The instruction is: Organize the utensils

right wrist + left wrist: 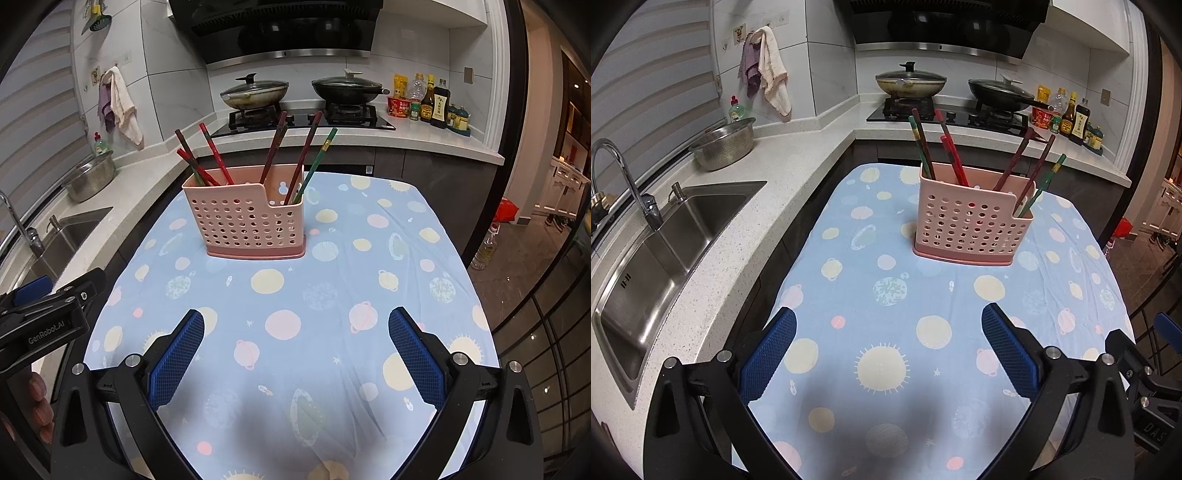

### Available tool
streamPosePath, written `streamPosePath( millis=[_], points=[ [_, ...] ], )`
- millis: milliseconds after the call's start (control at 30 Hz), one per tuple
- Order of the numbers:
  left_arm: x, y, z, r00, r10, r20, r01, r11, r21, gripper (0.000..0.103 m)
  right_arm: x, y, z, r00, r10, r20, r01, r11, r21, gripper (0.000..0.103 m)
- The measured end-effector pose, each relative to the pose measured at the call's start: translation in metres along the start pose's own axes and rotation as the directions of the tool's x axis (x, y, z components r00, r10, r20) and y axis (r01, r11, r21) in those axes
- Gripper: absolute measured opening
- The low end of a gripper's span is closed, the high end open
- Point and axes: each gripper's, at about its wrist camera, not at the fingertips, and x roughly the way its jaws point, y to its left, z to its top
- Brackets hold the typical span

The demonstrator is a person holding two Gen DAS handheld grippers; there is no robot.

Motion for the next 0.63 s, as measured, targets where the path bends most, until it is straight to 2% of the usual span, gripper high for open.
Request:
streamPosePath(
  millis=[467,633],
  points=[
    [0.013,-0.004,0.005,0.999,0.027,-0.019,-0.026,0.999,0.021,0.096,0.013,-0.001,0.005,1.000,-0.007,-0.029,0.007,1.000,0.001,0.097],
    [0.018,0.000,0.007,1.000,0.015,-0.027,-0.014,1.000,0.010,0.096,0.017,-0.002,0.009,0.999,-0.016,-0.029,0.016,1.000,0.003,0.096]
  ],
)
